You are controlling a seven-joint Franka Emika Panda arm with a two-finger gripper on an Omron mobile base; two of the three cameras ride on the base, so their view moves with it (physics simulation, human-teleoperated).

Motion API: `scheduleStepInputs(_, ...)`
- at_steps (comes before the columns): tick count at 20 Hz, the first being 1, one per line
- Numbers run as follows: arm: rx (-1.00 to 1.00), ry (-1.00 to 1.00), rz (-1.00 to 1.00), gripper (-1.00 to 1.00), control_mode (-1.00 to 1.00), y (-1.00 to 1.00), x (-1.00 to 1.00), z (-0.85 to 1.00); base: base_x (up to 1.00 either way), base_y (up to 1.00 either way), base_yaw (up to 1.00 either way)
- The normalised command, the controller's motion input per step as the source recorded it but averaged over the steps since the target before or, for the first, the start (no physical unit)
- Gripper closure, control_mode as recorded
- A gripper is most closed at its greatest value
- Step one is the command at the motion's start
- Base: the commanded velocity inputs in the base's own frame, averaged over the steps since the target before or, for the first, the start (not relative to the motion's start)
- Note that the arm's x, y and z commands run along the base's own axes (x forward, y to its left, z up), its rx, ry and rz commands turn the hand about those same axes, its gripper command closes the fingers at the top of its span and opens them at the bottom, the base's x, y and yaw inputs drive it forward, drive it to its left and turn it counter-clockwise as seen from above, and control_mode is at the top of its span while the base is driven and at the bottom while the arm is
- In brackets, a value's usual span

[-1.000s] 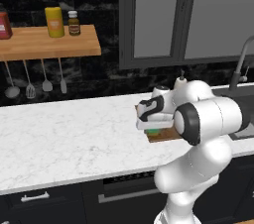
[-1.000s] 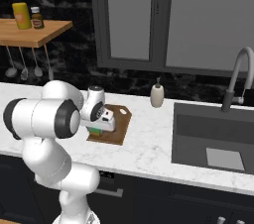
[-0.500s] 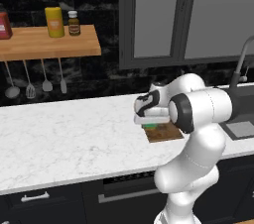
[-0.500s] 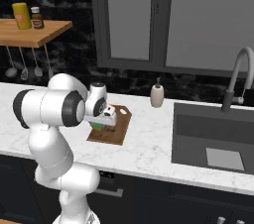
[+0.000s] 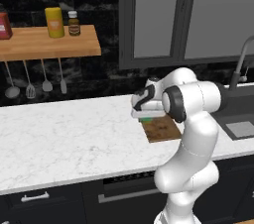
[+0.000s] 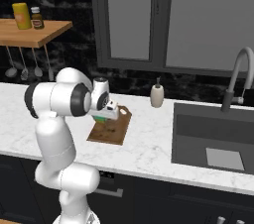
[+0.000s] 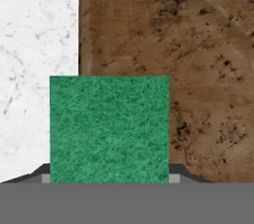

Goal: Pick up the sponge from the counter and clean the cutting board by briefly scrubbing or pressing down on the cutting board. Once finished, release the sponge.

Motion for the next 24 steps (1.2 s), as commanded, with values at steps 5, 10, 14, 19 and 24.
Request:
scheduleStepInputs(5, -0.01, -0.06, 0.00, 1.00, -1.00, 0.00, 0.64, -0.29, 0.00, 0.00, 0.00)
scheduleStepInputs(10, 0.00, -0.05, -0.01, 1.00, -1.00, -0.03, 0.68, -0.32, 0.00, 0.00, 0.00)
scheduleStepInputs(14, -0.02, -0.01, -0.06, 1.00, -1.00, -0.26, 0.34, -0.40, 0.00, 0.00, 0.00)
scheduleStepInputs(19, -0.02, -0.02, -0.11, 1.00, -1.00, -0.46, -0.04, -0.61, 0.00, 0.00, 0.00)
scheduleStepInputs(24, 0.00, -0.16, -0.10, 1.00, -1.00, -0.56, -0.59, -0.33, 0.00, 0.00, 0.00)
